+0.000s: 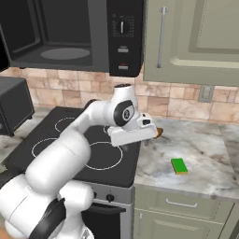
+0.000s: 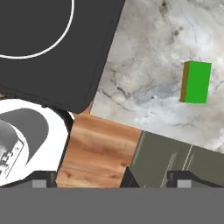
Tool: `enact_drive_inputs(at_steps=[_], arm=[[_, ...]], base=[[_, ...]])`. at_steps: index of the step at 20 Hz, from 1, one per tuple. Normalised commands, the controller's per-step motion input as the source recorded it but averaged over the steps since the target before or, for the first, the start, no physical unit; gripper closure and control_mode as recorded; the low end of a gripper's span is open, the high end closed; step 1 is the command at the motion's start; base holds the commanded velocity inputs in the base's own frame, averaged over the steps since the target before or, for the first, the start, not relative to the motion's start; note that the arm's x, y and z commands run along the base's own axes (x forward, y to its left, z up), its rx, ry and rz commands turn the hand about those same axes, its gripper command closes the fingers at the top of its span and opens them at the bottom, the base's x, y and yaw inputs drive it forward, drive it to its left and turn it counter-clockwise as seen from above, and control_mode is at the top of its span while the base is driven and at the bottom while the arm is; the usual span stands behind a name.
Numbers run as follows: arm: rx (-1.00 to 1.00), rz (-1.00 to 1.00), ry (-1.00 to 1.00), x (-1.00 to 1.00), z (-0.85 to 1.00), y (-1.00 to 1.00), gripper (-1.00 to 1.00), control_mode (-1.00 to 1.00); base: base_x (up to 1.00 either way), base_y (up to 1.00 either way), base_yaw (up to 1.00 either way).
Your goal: Place the sponge inside the microwave to prepare for sanitizing.
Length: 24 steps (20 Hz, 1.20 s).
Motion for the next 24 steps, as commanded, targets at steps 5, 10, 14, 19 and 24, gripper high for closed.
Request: enact_drive_inputs(at_steps=[5,10,14,19,24], arm=[[0.0,-0.21,0.0,0.5,-0.35,-0.58,-1.0,-1.0],[0.0,-0.1,-0.01,0.51,-0.19,-0.7,-1.0,-1.0],[0.0,0.04,-0.02,0.52,-0.1,-0.63,-1.0,-1.0],[0.03,0.06,0.0,0.54,-0.14,-0.75,-1.0,-1.0],[0.08,0.02,-0.01,0.25,-0.2,-0.64,-1.0,-1.0]], base=[[0.0,0.0,0.0],[0.0,0.0,0.0],[0.0,0.0,0.0],[0.0,0.0,0.0],[0.0,0.0,0.0]])
